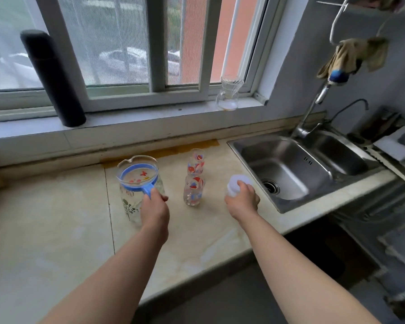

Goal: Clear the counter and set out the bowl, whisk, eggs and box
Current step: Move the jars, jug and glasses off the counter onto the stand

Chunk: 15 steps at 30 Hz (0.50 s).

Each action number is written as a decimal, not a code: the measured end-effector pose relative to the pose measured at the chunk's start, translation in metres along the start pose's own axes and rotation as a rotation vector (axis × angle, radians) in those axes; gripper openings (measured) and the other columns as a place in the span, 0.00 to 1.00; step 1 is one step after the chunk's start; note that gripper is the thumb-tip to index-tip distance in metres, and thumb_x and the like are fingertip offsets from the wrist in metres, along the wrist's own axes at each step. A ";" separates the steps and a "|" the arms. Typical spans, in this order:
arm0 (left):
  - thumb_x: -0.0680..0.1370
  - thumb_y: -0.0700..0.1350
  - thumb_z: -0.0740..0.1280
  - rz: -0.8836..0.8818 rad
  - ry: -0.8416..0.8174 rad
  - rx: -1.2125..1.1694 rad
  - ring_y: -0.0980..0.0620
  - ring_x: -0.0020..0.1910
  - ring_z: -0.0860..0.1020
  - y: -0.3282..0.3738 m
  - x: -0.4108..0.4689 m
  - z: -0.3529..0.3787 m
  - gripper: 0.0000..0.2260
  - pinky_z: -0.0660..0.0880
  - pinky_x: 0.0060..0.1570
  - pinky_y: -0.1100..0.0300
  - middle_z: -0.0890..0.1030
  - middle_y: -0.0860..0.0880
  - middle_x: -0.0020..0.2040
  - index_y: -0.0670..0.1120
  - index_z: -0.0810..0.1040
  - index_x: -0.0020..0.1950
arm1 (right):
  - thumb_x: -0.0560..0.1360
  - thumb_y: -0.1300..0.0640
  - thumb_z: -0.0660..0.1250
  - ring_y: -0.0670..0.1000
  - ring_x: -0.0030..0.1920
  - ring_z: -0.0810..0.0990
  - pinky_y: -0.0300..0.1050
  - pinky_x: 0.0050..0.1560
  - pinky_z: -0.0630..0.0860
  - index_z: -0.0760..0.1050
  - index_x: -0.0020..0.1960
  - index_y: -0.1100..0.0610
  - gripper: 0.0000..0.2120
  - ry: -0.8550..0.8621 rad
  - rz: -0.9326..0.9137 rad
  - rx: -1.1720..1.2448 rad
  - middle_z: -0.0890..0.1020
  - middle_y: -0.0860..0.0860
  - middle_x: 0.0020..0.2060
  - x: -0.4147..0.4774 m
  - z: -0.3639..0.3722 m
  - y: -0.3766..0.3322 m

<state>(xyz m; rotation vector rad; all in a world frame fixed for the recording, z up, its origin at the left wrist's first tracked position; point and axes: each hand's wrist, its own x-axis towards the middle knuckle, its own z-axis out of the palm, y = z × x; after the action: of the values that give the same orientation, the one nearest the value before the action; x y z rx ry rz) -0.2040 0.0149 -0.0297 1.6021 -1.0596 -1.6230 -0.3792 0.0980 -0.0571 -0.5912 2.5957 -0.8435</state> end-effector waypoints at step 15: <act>0.83 0.52 0.49 0.118 0.140 -0.005 0.50 0.48 0.71 -0.018 -0.024 0.061 0.18 0.66 0.48 0.54 0.74 0.46 0.46 0.42 0.72 0.52 | 0.73 0.55 0.68 0.57 0.75 0.55 0.52 0.72 0.60 0.49 0.77 0.49 0.39 -0.154 -0.024 -0.050 0.48 0.54 0.77 0.062 -0.004 0.023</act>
<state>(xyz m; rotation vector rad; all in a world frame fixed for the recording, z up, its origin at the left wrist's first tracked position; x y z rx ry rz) -0.2609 0.0515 -0.0372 1.5937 -1.0546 -1.4144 -0.4400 0.0867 -0.0805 -0.6749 2.4808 -0.7124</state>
